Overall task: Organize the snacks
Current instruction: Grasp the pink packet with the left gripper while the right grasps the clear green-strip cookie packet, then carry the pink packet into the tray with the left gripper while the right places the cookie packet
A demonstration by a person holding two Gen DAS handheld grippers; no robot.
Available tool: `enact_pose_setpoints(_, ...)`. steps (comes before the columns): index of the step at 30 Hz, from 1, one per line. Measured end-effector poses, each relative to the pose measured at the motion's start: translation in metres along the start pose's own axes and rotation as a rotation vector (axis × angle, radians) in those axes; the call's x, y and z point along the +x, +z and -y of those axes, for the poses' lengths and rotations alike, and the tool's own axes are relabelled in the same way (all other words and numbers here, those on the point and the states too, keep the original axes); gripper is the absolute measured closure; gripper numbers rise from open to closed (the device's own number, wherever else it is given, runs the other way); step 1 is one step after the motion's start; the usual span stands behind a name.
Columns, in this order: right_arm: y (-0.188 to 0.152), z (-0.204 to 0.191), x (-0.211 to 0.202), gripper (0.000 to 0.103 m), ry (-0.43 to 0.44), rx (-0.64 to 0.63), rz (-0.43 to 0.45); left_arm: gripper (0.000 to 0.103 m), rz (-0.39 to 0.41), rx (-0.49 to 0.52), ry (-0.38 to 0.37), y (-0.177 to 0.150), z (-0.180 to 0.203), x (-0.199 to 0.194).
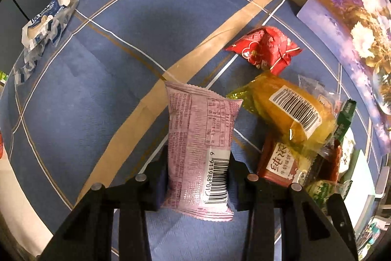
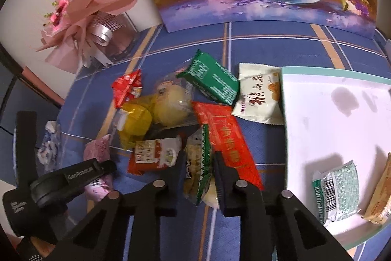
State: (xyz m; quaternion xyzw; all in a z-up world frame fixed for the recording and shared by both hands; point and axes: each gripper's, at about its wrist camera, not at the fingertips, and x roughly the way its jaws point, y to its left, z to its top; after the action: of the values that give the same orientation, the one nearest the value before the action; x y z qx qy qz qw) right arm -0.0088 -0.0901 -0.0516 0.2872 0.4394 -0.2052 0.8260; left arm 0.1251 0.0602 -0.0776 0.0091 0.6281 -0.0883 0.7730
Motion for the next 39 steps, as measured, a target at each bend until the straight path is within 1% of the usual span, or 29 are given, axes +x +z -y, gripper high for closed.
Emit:
enact_pose_setpoints(2, 0.001, -0.003, -0.003, 0.08, -0.007, -0.014, -0.005, 0.061, 0.001, -0.003, -0.002, 0.0, 0.0, -0.004)
enact_pose_setpoints(5, 0.0, -0.007, -0.001, 0.08, 0.005, -0.023, -0.018, 0.061, -0.008, -0.003, -0.008, -0.001, -0.003, -0.007)
enact_pose_setpoints(7, -0.002, -0.01, 0.004, 0.08, -0.007, -0.035, -0.033, 0.061, -0.015, -0.003, -0.01, 0.0, -0.008, -0.006)
enact_pose_setpoints(11, -0.007, -0.012, 0.015, 0.08, -0.015, -0.046, -0.079, 0.061, -0.033, -0.001, -0.012, -0.008, -0.009, 0.004)
enact_pose_setpoints(15, -0.013, -0.02, 0.028, 0.08, -0.05, -0.092, -0.11, 0.061, -0.057, 0.007, -0.013, -0.008, -0.006, 0.013)
enact_pose_setpoints(18, -0.017, -0.019, 0.036, 0.08, -0.069, -0.094, -0.12, 0.061, -0.068, 0.007, -0.013, -0.009, -0.006, 0.016)
enact_pose_setpoints(20, -0.017, -0.017, 0.037, 0.08, -0.061, -0.08, -0.118, 0.061, -0.069, 0.007, -0.01, -0.009, -0.006, 0.017)
enact_pose_setpoints(25, -0.014, -0.016, 0.027, 0.081, -0.04, -0.084, -0.083, 0.061, -0.053, 0.01, -0.012, -0.009, -0.004, 0.011)
enact_pose_setpoints(32, -0.006, -0.012, -0.009, 0.082, -0.003, -0.091, -0.001, 0.061, 0.013, 0.017, -0.018, -0.005, 0.006, -0.011)
enact_pose_setpoints(36, 0.001, 0.005, -0.031, 0.082, -0.001, -0.046, 0.053, 0.061, 0.068, 0.061, -0.027, -0.009, 0.023, -0.031)
enact_pose_setpoints(39, 0.009, 0.029, -0.048, 0.082, -0.017, 0.01, 0.094, 0.061, 0.101, 0.108, -0.045, -0.017, 0.043, -0.043)
